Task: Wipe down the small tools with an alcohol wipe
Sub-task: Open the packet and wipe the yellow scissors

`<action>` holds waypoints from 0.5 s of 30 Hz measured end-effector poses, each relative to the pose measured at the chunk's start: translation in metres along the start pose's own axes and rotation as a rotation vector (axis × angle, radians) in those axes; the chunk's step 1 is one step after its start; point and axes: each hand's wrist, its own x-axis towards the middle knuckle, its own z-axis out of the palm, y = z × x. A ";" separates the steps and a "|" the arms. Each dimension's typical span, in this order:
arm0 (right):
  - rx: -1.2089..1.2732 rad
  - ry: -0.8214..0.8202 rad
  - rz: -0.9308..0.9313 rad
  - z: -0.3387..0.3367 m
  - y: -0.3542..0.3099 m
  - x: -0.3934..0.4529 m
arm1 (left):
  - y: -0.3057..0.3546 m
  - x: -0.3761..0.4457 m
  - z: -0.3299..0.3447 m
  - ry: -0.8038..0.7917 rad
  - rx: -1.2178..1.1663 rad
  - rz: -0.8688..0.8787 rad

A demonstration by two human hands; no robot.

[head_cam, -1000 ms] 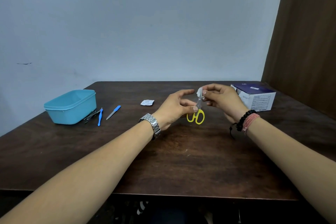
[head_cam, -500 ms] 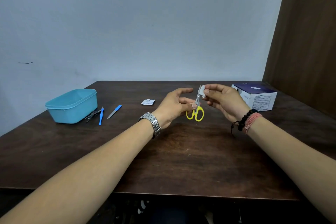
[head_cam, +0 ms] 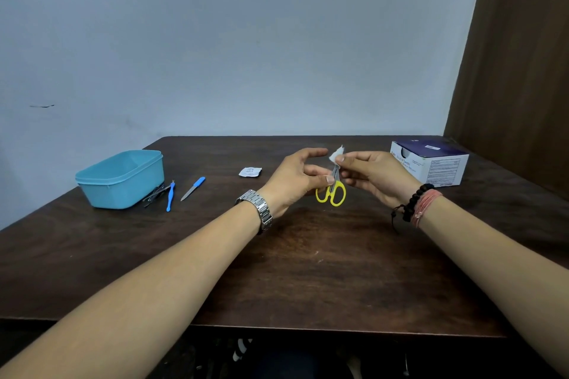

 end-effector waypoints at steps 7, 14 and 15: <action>0.043 0.016 -0.024 0.002 -0.001 0.000 | -0.001 0.001 0.001 -0.003 0.017 0.017; 0.061 -0.022 -0.014 0.000 -0.003 0.002 | -0.001 0.000 0.000 -0.013 0.030 0.024; 0.073 -0.027 -0.013 0.000 -0.003 0.002 | 0.000 0.000 0.000 -0.011 0.025 0.021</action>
